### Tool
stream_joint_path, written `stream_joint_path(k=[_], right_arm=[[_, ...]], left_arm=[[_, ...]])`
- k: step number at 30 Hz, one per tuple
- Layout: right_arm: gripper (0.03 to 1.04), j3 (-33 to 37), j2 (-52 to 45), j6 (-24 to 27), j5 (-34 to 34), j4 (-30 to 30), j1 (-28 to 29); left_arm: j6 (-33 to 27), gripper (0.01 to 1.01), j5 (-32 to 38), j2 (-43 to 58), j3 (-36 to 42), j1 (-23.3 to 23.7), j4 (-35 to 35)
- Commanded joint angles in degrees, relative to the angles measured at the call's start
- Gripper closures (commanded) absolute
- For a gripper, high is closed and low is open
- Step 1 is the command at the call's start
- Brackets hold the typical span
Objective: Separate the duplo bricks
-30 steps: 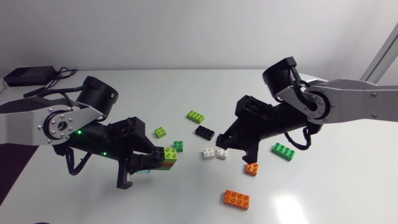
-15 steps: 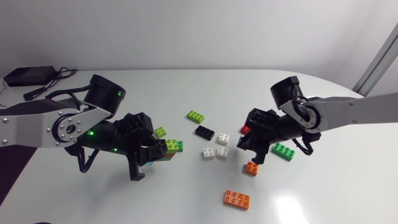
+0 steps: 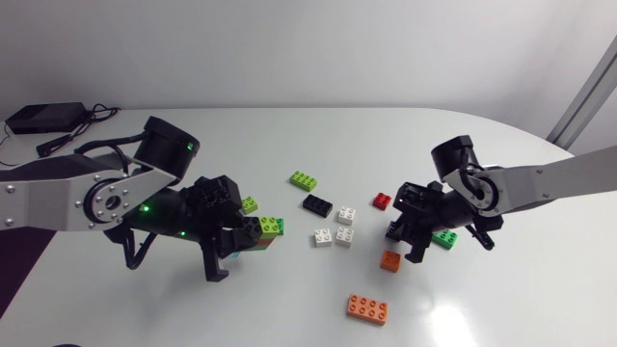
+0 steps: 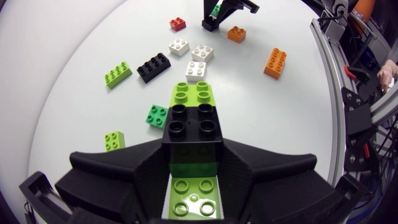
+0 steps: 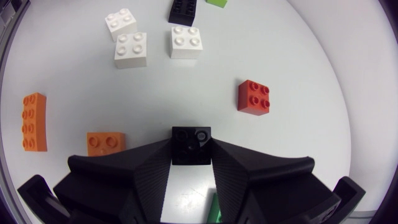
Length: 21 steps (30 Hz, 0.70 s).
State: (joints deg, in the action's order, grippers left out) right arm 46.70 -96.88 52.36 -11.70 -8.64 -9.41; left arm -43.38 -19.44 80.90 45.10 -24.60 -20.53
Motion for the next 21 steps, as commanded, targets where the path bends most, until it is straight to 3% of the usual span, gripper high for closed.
stream_joint_path(k=[1, 4, 6, 8, 10, 11, 21], right_arm=[[0.78, -1.52, -1.21, 1.87, 0.54, 0.21, 0.44], [0.77, -2.22, -1.12, 2.13, 0.63, 0.91, 0.44], [0.69, -2.49, -0.50, 2.13, 0.63, 1.17, 0.44], [0.44, -2.40, 0.64, 1.78, 0.63, 1.09, 0.36], [0.12, -2.22, 2.13, 1.34, 0.89, 0.82, 0.27], [0.07, -2.05, 2.84, 0.90, 0.98, 0.82, -0.08], [0.07, 4.81, 4.16, -6.04, 1.77, 0.38, -8.87]], left_arm=[[1.80, 0.718, 0.19, 0.40, 1.04, -0.62, 0.58], [1.89, 0.718, 0.28, 0.22, 1.04, -0.80, 0.50], [1.98, 0.718, 0.46, 0.22, 1.04, -0.89, 0.50], [1.98, 0.718, 0.46, 0.22, 0.95, -0.98, 0.50], [2.07, 0.718, 0.46, 0.22, 0.87, -0.98, 0.50], [2.07, 0.718, 0.46, 0.22, 0.87, -1.06, 0.58], [2.07, 0.718, 0.46, 0.22, 0.51, -1.33, 0.67]])
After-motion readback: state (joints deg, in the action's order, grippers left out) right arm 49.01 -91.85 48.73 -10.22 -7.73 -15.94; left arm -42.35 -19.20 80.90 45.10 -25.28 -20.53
